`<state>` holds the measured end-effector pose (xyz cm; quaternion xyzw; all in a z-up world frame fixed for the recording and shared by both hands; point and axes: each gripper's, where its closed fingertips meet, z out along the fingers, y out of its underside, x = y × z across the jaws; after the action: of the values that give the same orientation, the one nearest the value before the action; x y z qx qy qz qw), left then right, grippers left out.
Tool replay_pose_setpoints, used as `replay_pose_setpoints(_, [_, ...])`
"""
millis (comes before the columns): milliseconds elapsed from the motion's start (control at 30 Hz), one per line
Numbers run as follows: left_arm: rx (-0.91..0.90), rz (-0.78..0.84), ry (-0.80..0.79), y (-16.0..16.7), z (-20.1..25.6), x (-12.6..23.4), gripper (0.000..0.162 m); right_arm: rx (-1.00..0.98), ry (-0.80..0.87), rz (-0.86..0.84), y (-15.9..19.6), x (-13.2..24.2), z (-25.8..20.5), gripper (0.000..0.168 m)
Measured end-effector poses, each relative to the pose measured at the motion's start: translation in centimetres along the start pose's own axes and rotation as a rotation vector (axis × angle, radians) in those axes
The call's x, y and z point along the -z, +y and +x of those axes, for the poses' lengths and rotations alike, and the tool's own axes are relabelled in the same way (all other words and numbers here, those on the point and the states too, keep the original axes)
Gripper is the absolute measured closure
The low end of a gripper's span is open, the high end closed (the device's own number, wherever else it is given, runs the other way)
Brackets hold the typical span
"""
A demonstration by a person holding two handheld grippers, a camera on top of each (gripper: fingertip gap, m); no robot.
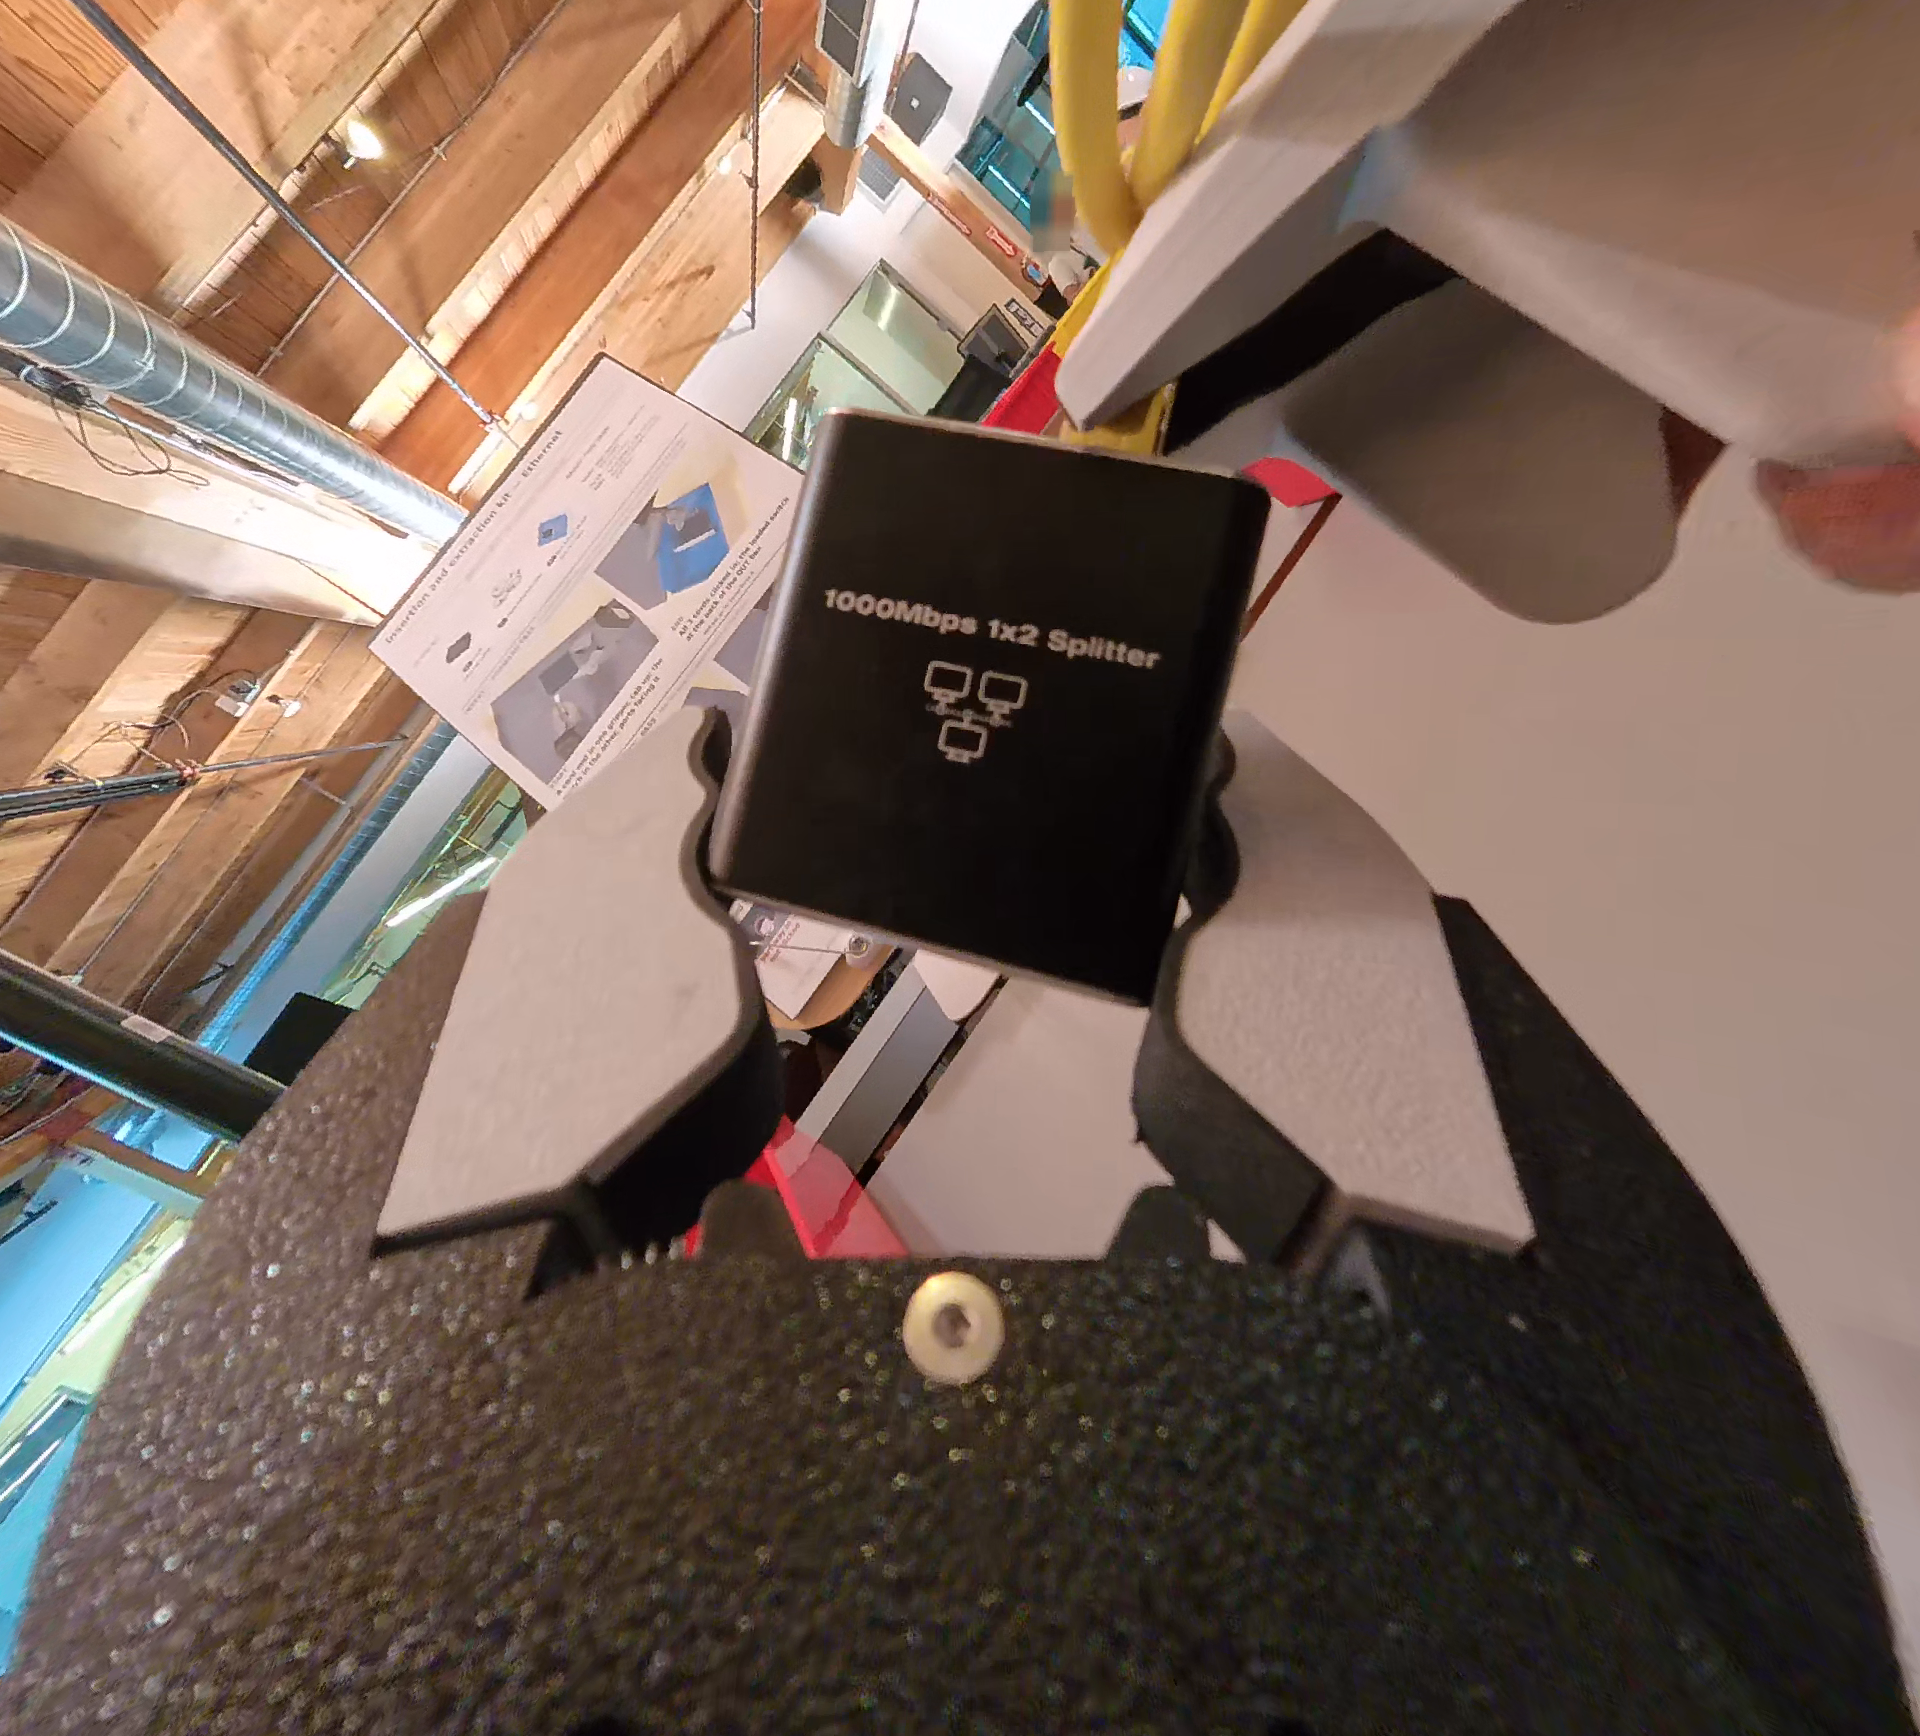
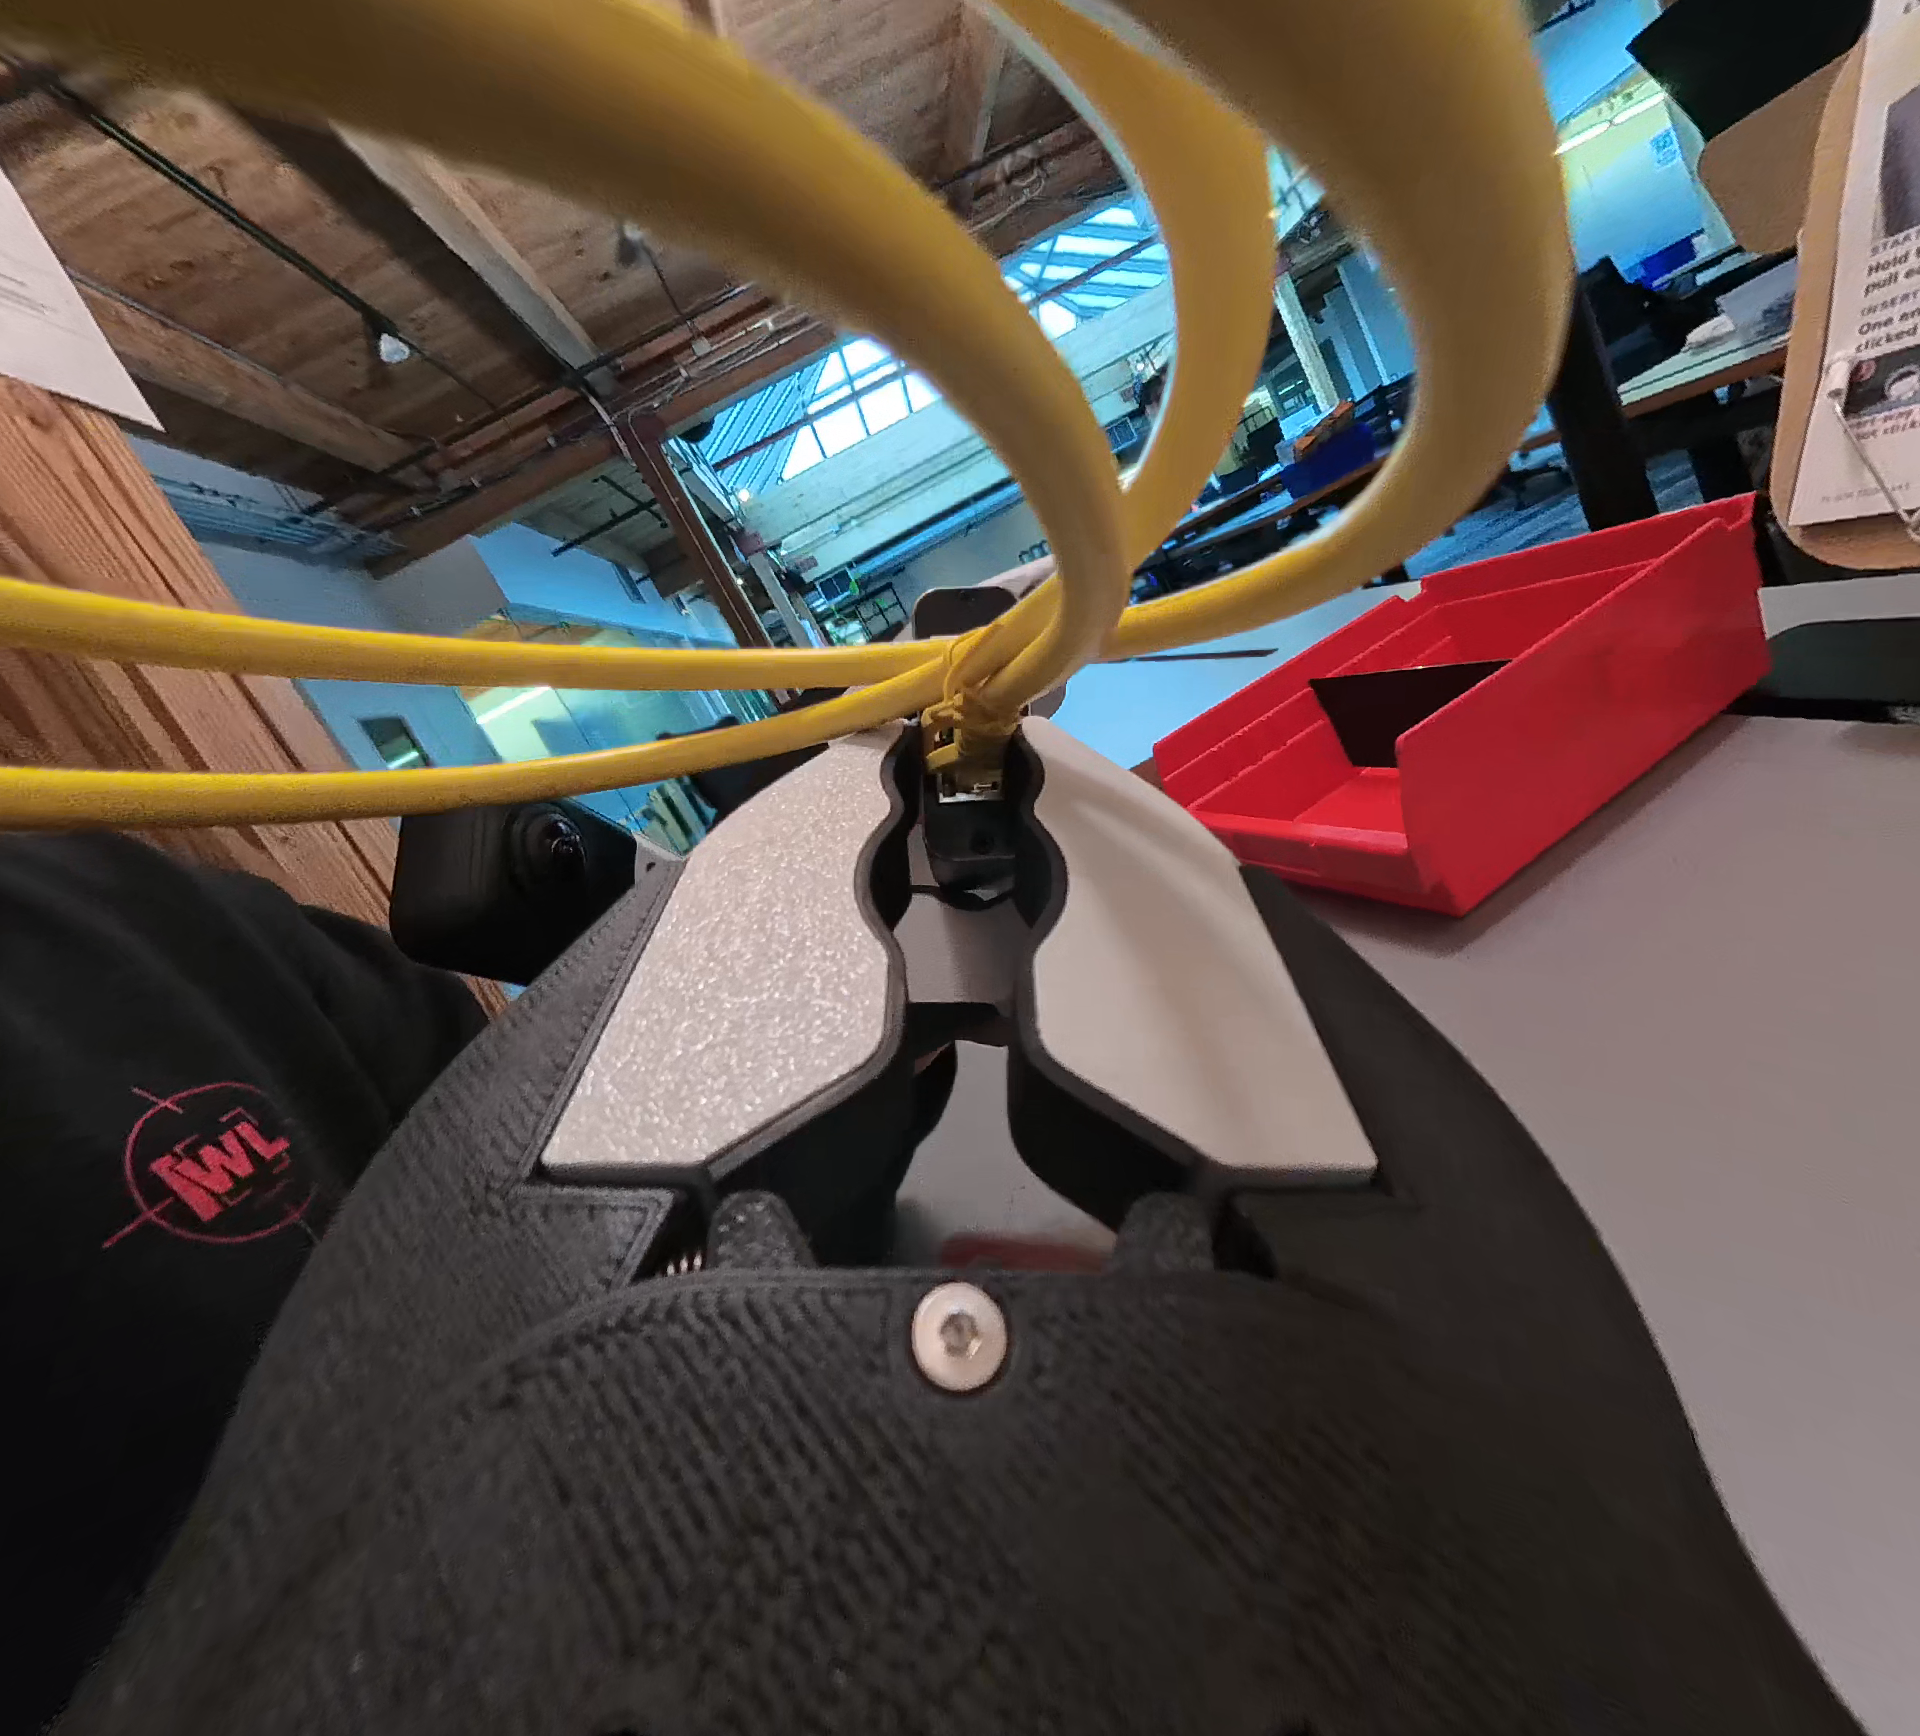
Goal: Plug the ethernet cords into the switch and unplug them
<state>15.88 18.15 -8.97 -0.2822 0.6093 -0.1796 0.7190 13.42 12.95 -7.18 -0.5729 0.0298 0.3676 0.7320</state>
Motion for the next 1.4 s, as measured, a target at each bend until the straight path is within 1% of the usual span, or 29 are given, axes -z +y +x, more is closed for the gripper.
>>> replay_pose_setpoints(200, [0.001, -0.019, 0.014, 0.5, 0.2, -0.2, 0.077, 0.068, 0.023, -0.031, 0.2, 0.0, 0.0, 0.153])
replay_pose_setpoints(433, [0.002, -0.013, 0.019, 0.3, 0.4, -0.2, 0.078, 0.041, 0.005, -0.016, 0.2, 0.2, 0.0, 0.153])
replay_pose_setpoints(533, [0.021, 0.020, 0.023, -0.2, 0.4, 0.0, 0.078, 0.037, -0.014, -0.005, 0.0, 0.2, -0.3, 0.154])
replay_pose_setpoints(667, [0.017, 0.096, 0.010, -1.4, 0.1, 0.4, 0.078, 0.043, -0.043, -0.031, -0.1, 0.3, -1.1, 0.154])
replay_pose_setpoints(733, [0.022, 0.138, 0.013, -2.0, 0.0, 0.8, 0.078, 0.008, -0.071, -0.021, -0.2, 0.3, -1.4, 0.154])
replay_pose_setpoints(900, [0.018, 0.148, 0.009, -2.4, 0.0, 1.0, 0.078, -0.079, -0.102, 0.029, -0.2, 0.3, -1.1, 0.154])
replay_pose_setpoints(1067, [0.059, 0.209, 0.018, -3.6, 0.0, 1.5, 0.078, -0.025, -0.132, 0.025, -0.4, 0.4, -1.8, 0.153])
replay_pose_setpoints(1200, [0.045, 0.333, 0.023, -4.8, -0.2, 2.5, 0.079, 0.070, -0.164, 0.003, -0.1, 0.3, -2.9, 0.153])
replay_pose_setpoints(1300, [-0.021, 0.396, 0.009, -5.4, -0.3, 3.2, 0.084, 0.146, -0.176, -0.023, -0.1, 0.4, -3.7, 0.153])
replay_pose_setpoints(1400, [-0.065, 0.405, -0.007, -5.4, -0.3, 3.3, 0.085, 0.236, -0.153, -0.055, -0.1, 0.4, -4.2, 0.153])
